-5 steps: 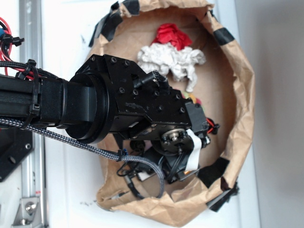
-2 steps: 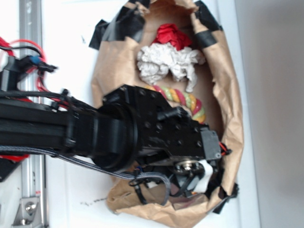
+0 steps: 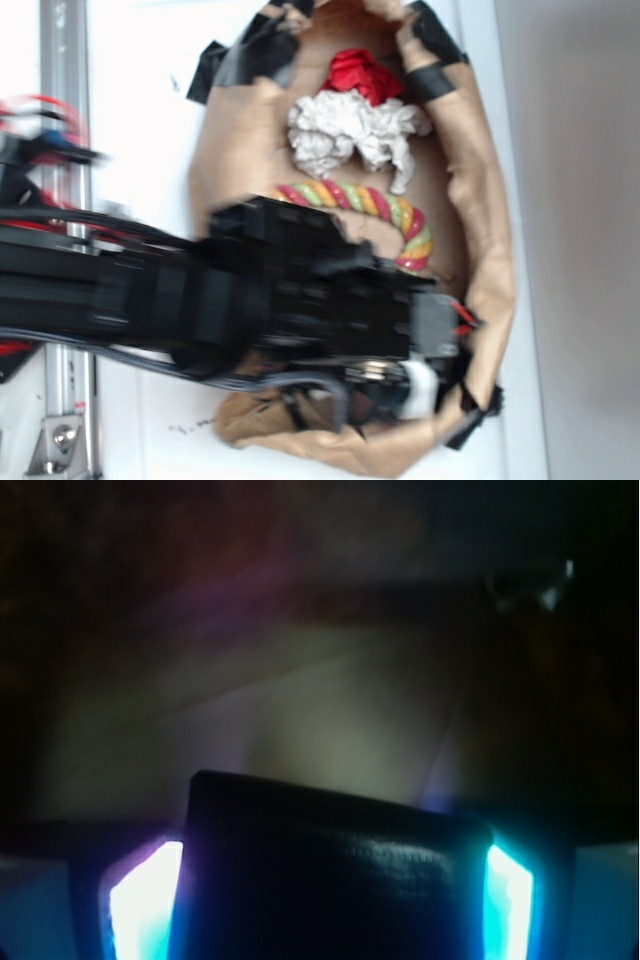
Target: Grab the black box.
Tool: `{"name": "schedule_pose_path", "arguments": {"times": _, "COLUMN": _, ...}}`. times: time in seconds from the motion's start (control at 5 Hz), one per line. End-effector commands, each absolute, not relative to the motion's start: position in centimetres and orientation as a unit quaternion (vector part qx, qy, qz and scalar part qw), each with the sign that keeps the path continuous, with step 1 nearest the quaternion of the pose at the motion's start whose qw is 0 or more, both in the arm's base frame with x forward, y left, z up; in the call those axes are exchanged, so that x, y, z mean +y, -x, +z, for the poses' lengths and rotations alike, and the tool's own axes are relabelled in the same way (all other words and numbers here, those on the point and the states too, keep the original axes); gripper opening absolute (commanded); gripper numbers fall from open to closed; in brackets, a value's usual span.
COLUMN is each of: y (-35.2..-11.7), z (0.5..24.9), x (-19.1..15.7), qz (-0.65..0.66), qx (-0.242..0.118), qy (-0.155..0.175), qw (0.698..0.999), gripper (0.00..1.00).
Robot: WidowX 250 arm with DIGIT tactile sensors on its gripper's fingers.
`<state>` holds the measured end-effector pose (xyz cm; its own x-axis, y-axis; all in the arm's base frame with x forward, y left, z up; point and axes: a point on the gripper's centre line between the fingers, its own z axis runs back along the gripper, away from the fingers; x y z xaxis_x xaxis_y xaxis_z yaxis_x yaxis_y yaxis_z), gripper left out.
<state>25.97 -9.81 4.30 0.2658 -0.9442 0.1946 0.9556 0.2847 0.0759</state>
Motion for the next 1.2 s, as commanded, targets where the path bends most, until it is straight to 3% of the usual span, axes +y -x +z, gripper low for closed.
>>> {"name": "schedule_pose_path", "arguments": {"times": 0.0, "y": -22.0, "z": 13.9, "x": -2.5, "qz": -0.401, "qx": -0.118, "qy": -0.044, "qw": 0.907, "gripper": 0.0}}
{"name": "schedule_pose_path", "arguments": {"times": 0.2, "y": -21.7, "z": 17.3, "x": 0.3, "qz": -0.278, "qx": -0.092, "qy": 0.012, "qw": 0.956, "gripper": 0.0}}
{"name": "schedule_pose_path", "arguments": {"times": 0.4, "y": -23.7, "z": 18.3, "x": -1.5, "qz": -0.221, "qx": -0.062, "qy": 0.055, "qw": 0.972, "gripper": 0.0}}
{"name": "schedule_pose_path", "arguments": {"times": 1.0, "y": -26.8, "z": 18.0, "x": -4.8, "qz": -0.158, "qx": -0.046, "qy": 0.025, "qw": 0.986, "gripper": 0.0}}
